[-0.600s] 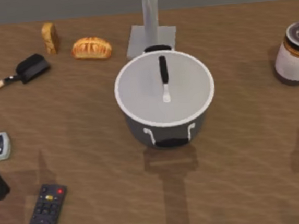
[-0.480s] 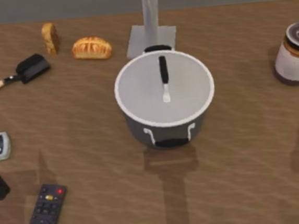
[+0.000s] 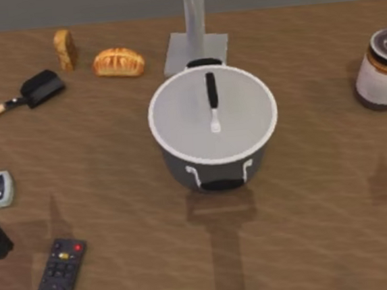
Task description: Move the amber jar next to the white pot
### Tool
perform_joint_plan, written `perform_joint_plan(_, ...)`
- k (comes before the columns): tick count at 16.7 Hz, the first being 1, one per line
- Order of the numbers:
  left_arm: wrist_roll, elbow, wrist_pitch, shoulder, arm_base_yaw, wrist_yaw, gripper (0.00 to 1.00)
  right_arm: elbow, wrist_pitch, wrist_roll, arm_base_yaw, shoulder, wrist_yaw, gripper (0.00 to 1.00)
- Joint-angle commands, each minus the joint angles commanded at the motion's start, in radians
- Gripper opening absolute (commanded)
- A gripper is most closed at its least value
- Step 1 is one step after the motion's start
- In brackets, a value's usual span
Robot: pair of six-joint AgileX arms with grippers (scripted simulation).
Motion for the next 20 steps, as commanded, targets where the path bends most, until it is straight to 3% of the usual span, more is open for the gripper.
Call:
perform_joint_plan(9,0.000,0.000,0.000,0.000,0.000,0.000,1.00,0.803,-0.502,-0.104,-0.021,0.828,0.007,1.00)
perform_joint_plan(20,0.000,0.000,0.000,0.000,0.000,0.000,1.00,1.819,-1.041,-0.273,0.001,1.900,-0.014,1.00)
